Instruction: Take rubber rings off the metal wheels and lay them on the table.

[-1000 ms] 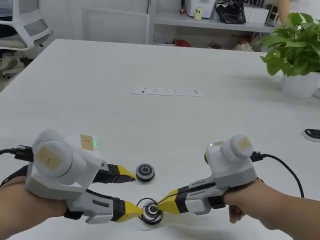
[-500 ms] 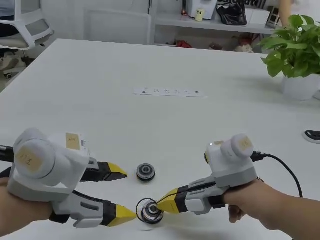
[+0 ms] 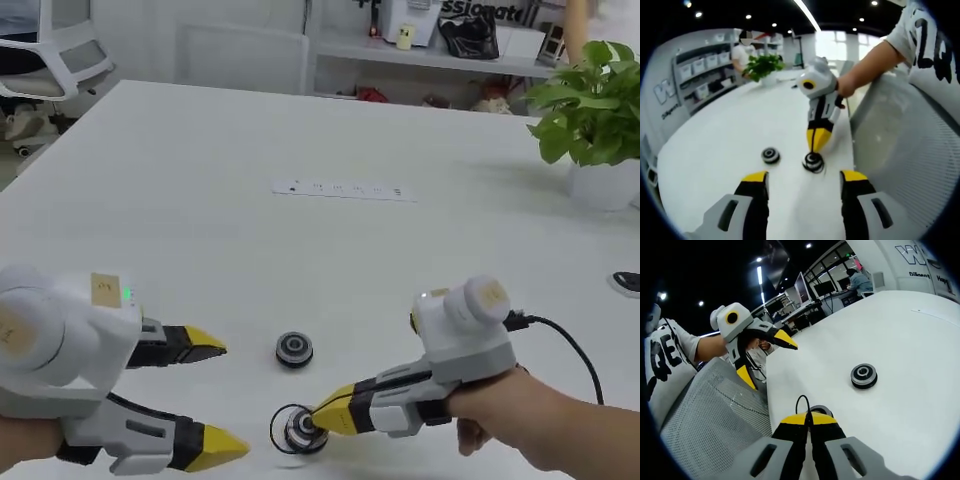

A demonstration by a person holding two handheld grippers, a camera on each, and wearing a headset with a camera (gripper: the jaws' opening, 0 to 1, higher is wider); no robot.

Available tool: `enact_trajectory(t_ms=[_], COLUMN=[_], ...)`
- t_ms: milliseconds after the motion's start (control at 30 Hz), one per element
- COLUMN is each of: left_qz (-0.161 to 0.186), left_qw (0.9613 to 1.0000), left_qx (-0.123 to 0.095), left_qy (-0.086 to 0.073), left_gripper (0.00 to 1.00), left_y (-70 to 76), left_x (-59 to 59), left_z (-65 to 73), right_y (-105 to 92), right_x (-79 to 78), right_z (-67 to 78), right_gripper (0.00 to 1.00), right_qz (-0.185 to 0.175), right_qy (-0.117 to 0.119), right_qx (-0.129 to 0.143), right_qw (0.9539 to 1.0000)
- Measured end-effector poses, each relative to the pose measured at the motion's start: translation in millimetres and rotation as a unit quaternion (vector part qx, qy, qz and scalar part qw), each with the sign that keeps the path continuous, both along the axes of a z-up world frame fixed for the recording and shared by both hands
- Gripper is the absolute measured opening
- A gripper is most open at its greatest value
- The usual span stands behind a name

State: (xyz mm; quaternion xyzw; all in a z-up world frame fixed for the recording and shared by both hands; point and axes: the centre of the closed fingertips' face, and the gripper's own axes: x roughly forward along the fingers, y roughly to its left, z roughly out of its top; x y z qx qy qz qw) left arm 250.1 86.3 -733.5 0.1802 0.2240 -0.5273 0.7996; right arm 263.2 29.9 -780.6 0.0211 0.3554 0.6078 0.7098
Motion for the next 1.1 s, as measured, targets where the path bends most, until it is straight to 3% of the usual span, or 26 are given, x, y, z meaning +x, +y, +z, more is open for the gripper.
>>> enact_trajectory(t_ms=[267,400,1100], left_qz=[0.018,0.019,0.03], left_qw=[0.9998,0.9998,0.9995], left_qx=[-0.005,0.003,-0.003], left_qy=[0.002,-0.001,-0.007], left_gripper=[0.62,0.63,0.69], left_y=[11.1,16.1,27.1], left_x=[-1.2,-3.2,-4.2], left_z=[1.8,1.1,2.3], right_y=[1.9,2.0,12.2], right_x=[0.4,0.8,3.5], right_z=[4.0,5.1,11.5], right_gripper=[0.0,0.0,0.0], right_qz=[0.0,0.0,0.001], right_qy=[-0.001,-0.001,-0.006], right_qx=[0.004,0.004,0.005], right_qw=[1.0,1.0,1.0])
